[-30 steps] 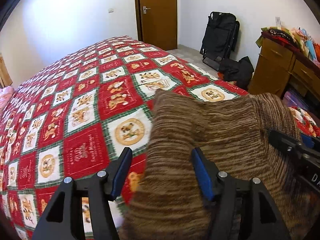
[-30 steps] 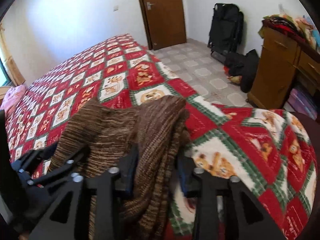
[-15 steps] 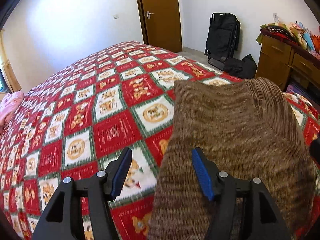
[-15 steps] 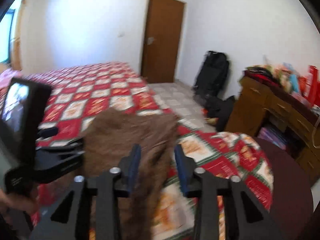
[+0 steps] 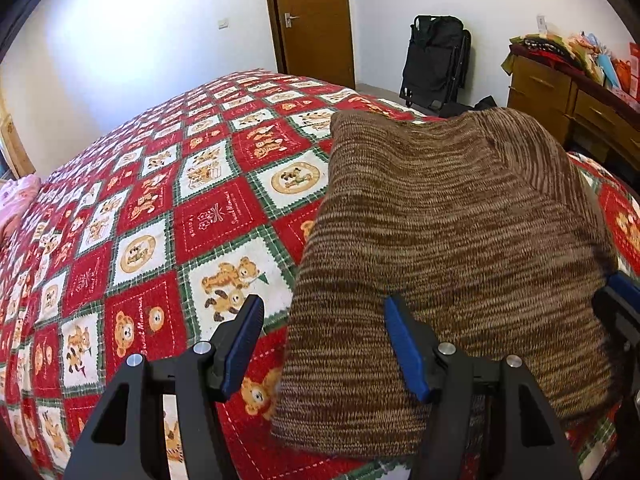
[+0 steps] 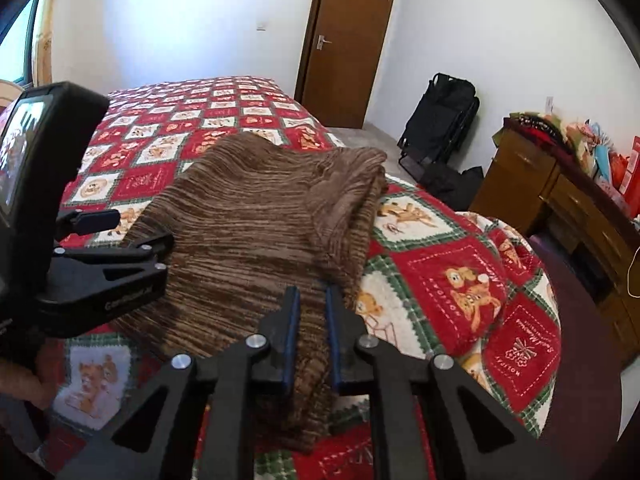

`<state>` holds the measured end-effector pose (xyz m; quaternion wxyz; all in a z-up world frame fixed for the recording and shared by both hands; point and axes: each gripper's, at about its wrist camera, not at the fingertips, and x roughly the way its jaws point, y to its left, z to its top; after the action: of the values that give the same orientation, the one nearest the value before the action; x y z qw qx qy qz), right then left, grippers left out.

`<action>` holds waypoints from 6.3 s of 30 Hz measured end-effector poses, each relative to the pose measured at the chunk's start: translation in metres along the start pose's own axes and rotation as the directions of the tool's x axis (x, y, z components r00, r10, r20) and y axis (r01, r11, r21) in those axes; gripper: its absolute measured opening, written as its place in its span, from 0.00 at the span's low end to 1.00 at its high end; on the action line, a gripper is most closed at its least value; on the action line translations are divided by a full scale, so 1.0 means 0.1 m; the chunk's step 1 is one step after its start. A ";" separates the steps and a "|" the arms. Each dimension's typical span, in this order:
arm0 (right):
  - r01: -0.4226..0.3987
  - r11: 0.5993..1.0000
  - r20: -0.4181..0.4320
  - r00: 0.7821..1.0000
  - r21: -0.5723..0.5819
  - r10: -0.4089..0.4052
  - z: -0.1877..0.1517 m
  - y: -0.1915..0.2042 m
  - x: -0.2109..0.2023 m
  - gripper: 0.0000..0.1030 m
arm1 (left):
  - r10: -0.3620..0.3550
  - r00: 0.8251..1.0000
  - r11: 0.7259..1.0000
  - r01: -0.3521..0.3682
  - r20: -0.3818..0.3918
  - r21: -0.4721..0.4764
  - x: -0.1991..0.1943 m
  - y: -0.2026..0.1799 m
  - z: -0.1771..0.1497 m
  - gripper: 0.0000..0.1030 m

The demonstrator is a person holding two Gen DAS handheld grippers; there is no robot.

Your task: Fold small clothes

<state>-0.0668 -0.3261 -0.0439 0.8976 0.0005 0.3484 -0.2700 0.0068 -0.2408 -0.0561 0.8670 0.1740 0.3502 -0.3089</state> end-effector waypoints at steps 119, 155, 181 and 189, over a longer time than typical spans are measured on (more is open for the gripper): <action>0.032 0.986 0.148 0.987 0.161 -0.056 -0.07 0.40 -0.97 0.90 | 0.049 0.973 0.999 -0.048 0.225 -0.011 -1.37 0.44 -0.39 0.70; 0.049 0.964 0.225 0.968 0.262 -0.111 -0.09 0.22 -1.34 0.94 | 0.073 0.950 0.997 -0.075 0.304 -0.006 -1.83 0.32 -0.47 0.71; 0.055 0.960 0.210 0.971 0.274 -0.115 -0.12 0.16 -1.30 0.94 | 0.068 0.953 0.997 -0.072 0.294 0.002 -1.80 0.29 -0.48 0.71; 0.053 0.959 0.208 0.971 0.278 -0.114 -0.13 0.15 -1.29 0.94 | 0.069 0.954 0.998 -0.070 0.292 -0.005 -1.78 0.30 -0.47 0.71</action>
<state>-0.1468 -0.2480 0.0238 0.9101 0.0783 0.2055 -0.3513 -0.0975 -0.1205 0.0407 0.9190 0.1412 0.2113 -0.3015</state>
